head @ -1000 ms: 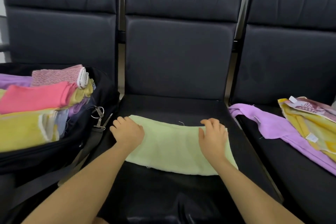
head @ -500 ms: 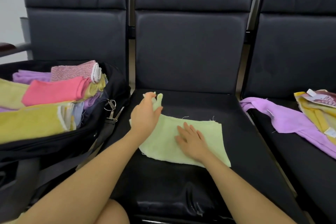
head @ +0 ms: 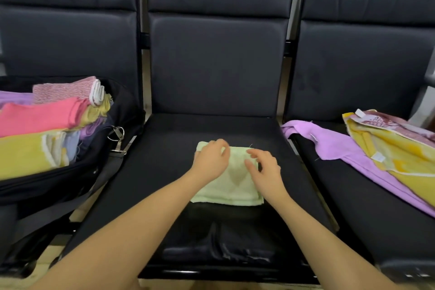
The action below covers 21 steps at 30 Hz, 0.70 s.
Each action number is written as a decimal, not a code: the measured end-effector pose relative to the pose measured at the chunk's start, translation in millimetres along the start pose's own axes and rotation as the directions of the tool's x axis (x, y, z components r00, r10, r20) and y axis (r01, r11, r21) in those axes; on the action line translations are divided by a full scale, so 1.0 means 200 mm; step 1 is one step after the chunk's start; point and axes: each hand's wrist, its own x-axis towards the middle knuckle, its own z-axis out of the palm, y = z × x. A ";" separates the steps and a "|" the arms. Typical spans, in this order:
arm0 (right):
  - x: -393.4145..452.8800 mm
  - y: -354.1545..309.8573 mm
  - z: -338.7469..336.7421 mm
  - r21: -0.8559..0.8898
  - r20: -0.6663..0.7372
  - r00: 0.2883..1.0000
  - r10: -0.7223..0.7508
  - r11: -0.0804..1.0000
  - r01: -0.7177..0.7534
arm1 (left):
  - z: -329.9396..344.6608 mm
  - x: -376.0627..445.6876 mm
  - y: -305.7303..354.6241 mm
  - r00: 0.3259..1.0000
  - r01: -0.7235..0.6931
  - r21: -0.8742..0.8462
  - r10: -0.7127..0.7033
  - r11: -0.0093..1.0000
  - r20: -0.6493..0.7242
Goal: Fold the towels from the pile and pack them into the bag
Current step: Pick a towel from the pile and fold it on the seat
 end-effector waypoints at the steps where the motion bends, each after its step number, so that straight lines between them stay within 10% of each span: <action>1: -0.02 -0.01 0.01 -0.010 0.072 0.994 -0.079 0.997 0.080 | -0.01 -0.03 -0.06 1.000 -0.008 0.088 0.007 0.996 0.006; 8: -0.09 0.06 -0.04 -0.264 0.563 0.816 -0.128 0.909 0.324 | -0.04 -0.22 -0.34 0.847 -0.266 0.331 0.055 0.905 0.529; 12: -0.10 0.08 -0.02 -0.327 0.528 0.828 -0.190 0.854 0.404 | -0.06 -0.23 -0.34 0.886 -0.240 0.197 0.132 0.951 0.445; 21: 0.07 0.02 -0.02 -0.248 0.428 0.903 0.021 0.964 0.095 | -0.06 -0.16 -0.43 0.964 -0.108 0.023 0.099 0.994 0.246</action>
